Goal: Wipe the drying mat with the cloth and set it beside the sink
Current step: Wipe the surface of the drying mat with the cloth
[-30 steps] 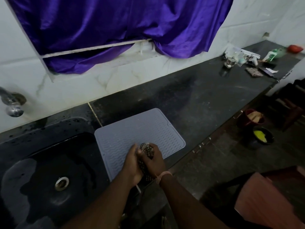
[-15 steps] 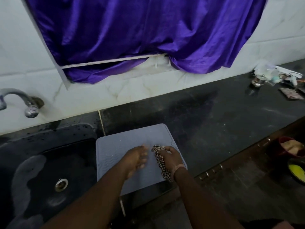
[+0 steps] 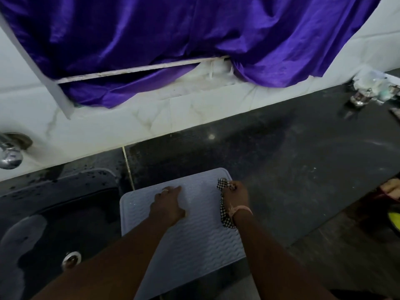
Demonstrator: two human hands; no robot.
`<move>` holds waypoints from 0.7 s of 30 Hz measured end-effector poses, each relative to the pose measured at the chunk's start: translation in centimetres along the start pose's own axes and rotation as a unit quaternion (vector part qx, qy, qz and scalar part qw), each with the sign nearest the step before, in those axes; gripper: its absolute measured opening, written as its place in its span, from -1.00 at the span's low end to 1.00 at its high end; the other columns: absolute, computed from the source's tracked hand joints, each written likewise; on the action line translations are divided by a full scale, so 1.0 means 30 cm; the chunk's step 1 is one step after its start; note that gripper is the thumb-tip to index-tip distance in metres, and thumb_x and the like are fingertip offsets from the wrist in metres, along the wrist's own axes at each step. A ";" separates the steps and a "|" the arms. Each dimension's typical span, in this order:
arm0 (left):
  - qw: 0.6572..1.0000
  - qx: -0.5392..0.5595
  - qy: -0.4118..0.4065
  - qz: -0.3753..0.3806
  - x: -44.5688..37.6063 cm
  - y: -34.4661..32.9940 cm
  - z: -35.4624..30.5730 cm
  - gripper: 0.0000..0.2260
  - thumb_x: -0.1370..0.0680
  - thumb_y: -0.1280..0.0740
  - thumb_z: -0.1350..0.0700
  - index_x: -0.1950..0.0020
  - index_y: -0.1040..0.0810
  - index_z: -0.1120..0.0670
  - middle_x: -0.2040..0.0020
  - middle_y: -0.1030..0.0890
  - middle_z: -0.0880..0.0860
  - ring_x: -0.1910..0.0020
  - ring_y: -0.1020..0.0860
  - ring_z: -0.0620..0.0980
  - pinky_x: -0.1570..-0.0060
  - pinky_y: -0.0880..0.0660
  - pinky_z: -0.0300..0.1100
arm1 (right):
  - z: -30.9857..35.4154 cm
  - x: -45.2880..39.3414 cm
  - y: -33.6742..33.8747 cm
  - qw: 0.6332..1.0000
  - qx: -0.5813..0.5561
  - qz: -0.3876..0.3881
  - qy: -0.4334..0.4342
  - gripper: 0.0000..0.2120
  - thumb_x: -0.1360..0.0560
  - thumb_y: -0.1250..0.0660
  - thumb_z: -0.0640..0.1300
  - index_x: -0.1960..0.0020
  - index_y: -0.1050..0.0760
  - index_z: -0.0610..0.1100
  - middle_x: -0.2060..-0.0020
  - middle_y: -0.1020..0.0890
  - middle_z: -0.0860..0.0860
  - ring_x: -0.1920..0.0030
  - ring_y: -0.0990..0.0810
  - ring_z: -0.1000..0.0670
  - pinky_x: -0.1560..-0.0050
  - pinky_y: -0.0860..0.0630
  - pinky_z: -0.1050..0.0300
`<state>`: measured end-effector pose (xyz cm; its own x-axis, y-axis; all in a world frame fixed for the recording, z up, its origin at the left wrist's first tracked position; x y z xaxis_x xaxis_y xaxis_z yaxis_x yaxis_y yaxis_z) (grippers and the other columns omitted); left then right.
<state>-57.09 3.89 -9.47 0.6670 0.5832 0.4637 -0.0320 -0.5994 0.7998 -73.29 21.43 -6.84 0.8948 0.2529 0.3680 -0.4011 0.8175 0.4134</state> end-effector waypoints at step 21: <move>0.994 -0.056 -0.007 -0.090 -0.019 0.003 -0.010 -0.18 -0.35 -0.51 -0.18 -0.54 -0.21 -0.22 -0.53 -0.21 -0.05 -0.44 -0.26 0.07 -0.26 -0.46 0.05 | 0.116 -0.163 -0.271 0.881 0.435 0.009 0.187 -0.73 -0.53 -0.16 -0.23 -0.12 -0.58 -0.13 -0.28 -0.44 -0.16 -0.06 -0.57 -0.14 0.00 -0.53 0.06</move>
<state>-57.69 3.67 -9.53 0.6803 0.6670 0.3039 0.0065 -0.4200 0.9075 -75.09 11.75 -9.09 0.8232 0.5479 0.1491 -0.2695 0.1460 0.9519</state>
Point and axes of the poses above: each hand's wrist, its own x-axis away from the middle knuckle, its own y-axis out of the back of the hand, z = x × y, the point moved 6 cm from there along -x, towards the middle knuckle
